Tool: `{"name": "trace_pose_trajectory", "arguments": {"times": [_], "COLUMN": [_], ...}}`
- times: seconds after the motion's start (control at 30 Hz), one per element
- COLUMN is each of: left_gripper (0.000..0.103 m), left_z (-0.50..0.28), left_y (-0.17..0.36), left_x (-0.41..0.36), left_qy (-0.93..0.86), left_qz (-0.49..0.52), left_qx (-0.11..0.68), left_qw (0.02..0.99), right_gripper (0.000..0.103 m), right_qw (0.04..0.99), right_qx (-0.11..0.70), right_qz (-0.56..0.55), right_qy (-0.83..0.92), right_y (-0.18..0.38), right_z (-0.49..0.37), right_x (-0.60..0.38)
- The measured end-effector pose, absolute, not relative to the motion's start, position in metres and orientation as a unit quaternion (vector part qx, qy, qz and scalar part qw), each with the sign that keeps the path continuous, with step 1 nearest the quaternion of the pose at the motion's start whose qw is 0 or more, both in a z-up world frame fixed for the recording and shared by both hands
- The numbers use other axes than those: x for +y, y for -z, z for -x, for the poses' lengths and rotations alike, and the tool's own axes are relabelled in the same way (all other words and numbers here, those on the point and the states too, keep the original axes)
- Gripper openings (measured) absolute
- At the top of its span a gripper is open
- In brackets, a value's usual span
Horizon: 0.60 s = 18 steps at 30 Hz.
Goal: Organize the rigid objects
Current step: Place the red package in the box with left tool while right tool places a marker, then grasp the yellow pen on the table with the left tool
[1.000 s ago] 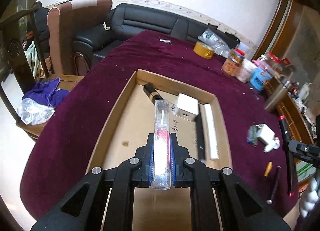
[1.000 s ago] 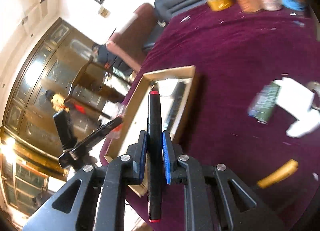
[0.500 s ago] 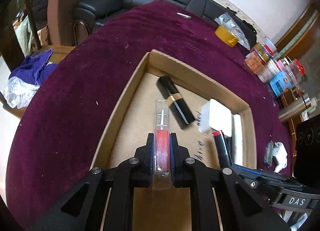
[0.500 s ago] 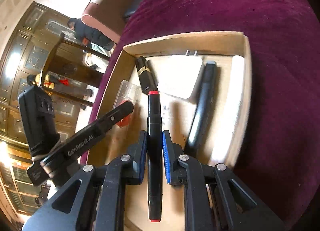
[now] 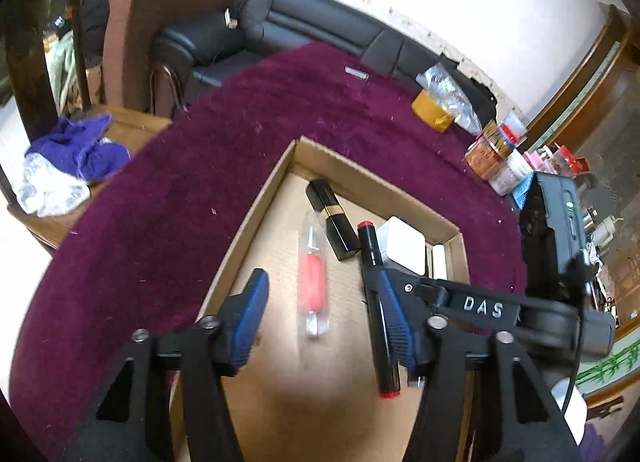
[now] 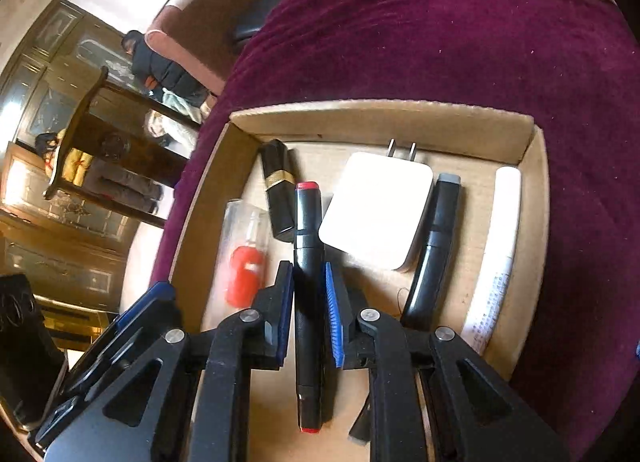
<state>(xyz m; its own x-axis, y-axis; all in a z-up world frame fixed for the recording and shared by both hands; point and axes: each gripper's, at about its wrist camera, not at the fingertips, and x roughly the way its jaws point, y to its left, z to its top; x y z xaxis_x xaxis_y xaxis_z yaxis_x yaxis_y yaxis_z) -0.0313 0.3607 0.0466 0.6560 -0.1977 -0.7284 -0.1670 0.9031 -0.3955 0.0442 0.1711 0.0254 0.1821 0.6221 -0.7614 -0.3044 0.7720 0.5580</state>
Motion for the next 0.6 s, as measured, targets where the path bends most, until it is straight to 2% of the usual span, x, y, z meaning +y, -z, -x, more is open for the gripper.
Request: {"name": "trace_pose_trajectory", "arguments": {"times": [0.13, 0.2, 0.27, 0.5, 0.57, 0.6], "left_gripper": [0.059, 0.059, 0.06, 0.06, 0.06, 0.061], "left_z": [0.054, 0.064, 0.075, 0.109, 0.127, 0.134], "left_y": [-0.055, -0.058, -0.059, -0.066, -0.075, -0.077], "left_x": [0.365, 0.365, 0.36, 0.315, 0.295, 0.286], "left_qy": [-0.007, -0.014, -0.023, -0.007, 0.009, 0.017], "left_qz": [0.22, 0.221, 0.227, 0.252, 0.261, 0.267], "left_qx": [0.394, 0.385, 0.374, 0.348, 0.331, 0.323], "left_qw": [0.892, 0.896, 0.899, 0.903, 0.907, 0.908], "right_gripper": [0.015, 0.022, 0.036, 0.038, 0.046, 0.047], "right_qw": [0.783, 0.799, 0.822, 0.865, 0.869, 0.871], "right_qx": [0.517, 0.496, 0.473, 0.431, 0.428, 0.424], "right_qz": [-0.133, -0.125, -0.115, -0.145, -0.171, -0.188], "right_qy": [-0.319, -0.316, -0.296, -0.212, -0.183, -0.163], "right_y": [-0.06, -0.073, -0.084, -0.092, -0.085, -0.079], "right_z": [-0.025, -0.015, -0.005, 0.019, 0.025, 0.028], "right_x": [0.145, 0.128, 0.1, -0.021, -0.061, -0.083]}}
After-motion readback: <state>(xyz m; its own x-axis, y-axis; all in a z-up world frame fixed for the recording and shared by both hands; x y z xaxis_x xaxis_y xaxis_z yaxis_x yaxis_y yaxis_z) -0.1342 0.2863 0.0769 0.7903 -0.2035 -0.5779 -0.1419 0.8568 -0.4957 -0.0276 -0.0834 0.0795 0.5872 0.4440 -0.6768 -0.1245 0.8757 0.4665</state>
